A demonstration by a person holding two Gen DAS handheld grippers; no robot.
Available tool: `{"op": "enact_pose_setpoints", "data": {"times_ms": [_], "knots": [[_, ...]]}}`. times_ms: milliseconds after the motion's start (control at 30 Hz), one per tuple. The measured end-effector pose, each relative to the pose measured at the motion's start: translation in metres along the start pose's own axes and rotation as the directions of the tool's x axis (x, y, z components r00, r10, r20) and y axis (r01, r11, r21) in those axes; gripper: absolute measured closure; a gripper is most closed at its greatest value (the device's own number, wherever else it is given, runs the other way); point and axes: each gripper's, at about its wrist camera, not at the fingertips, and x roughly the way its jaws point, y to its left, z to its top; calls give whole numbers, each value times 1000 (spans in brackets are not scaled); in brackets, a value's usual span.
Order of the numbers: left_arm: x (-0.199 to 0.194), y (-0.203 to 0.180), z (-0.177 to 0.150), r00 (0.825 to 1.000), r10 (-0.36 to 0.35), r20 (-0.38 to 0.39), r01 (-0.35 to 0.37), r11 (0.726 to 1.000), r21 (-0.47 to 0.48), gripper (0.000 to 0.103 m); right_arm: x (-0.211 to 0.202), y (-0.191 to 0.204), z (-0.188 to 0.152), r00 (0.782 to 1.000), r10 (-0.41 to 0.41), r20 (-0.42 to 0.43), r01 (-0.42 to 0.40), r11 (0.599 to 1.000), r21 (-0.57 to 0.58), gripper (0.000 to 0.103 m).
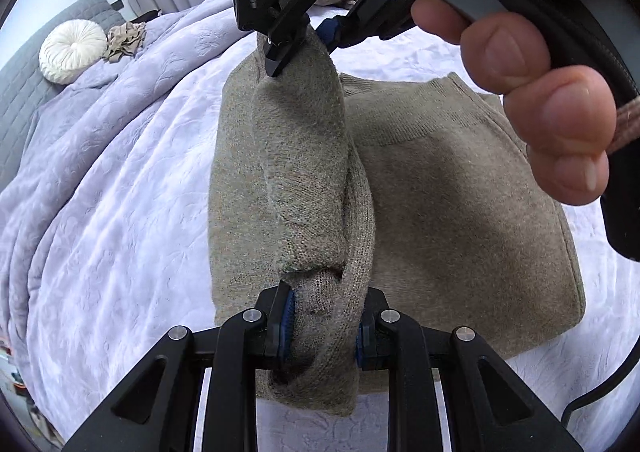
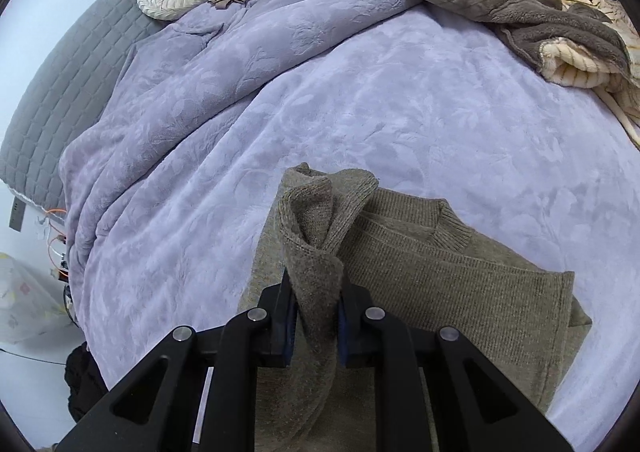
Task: Fold small clothes
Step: 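Lift the side edge with both tools and fold it over the other half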
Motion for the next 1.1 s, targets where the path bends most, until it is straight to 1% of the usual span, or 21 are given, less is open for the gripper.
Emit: {"op": "enact_pose_setpoints", "data": {"times_ms": [100,267,500,667,833,1000,1100], "knots": [[-1,1,-2,1000,24,-1,-24,999,28,79,-8,-12,-6,999,29,19,-29,1000,6,86],[3,-17,-4,999,50,-5,-50,997,66,79,-21,-34,-17,997,61,50,-62,998,15,86],[-4,-37,-5,998,63,-4,-63,991,119,79,-41,-66,-31,992,86,95,-90,995,39,86],[-7,-60,-4,999,53,-3,-51,986,161,79,-53,-91,-42,990,85,116,-93,993,69,86],[-13,-77,1,999,32,-7,-30,983,183,79,-67,-109,-52,987,85,137,-96,992,77,86],[-18,-87,2,1000,11,-1,-11,976,216,79,-78,-125,-60,984,84,156,-99,991,88,86],[-12,-91,1,1000,13,-12,-10,973,230,79,-79,-136,-65,984,82,157,-98,991,96,86]]}}
